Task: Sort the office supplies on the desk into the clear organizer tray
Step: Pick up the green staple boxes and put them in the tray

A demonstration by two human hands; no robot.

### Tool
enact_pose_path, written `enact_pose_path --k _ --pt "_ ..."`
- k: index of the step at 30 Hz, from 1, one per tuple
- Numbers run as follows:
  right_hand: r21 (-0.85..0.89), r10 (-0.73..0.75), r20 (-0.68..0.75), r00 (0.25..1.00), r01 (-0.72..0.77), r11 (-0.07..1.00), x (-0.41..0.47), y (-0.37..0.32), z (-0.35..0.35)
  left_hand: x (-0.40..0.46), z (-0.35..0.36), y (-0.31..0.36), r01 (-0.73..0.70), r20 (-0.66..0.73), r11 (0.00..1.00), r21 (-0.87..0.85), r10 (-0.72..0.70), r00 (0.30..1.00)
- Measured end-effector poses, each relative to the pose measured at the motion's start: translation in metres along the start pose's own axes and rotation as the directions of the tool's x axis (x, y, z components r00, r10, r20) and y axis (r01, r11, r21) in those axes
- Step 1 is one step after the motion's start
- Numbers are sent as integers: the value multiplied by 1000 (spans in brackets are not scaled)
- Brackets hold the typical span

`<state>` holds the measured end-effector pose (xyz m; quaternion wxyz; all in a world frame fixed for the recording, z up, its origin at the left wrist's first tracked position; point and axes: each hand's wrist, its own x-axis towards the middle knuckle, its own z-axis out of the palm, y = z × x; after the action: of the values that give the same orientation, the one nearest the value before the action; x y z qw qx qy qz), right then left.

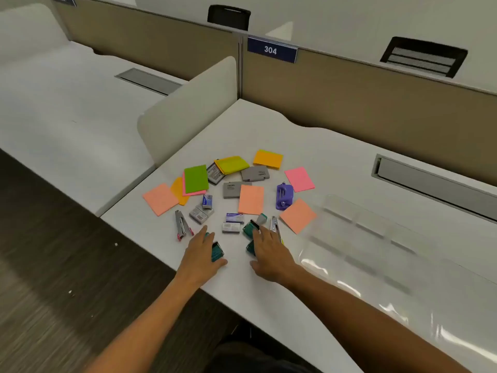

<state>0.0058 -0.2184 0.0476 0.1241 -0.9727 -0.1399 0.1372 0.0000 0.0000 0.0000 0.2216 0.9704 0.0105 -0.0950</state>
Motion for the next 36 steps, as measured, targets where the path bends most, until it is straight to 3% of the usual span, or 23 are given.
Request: enact_pose_path --k 6,17,26,32,36 --pt "-108 -1 -57 998 -5 994 1 -3 14 3 -1 -1 4 42 999 33 -6 999" --pt "-66 -78 -41 996 75 995 -7 -9 15 4 -8 10 -36 -56 999 -33 34 998" --pt "147 8 -190 982 20 989 -37 11 -10 11 -23 70 -260 -203 952 -165 225 953" --pt "211 116 -338 934 -45 977 -61 61 -35 19 -23 121 -380 -132 893 -243 357 925" --pt "252 251 -354 901 -166 953 -75 100 -42 20 -15 153 -413 31 865 -285 439 898"
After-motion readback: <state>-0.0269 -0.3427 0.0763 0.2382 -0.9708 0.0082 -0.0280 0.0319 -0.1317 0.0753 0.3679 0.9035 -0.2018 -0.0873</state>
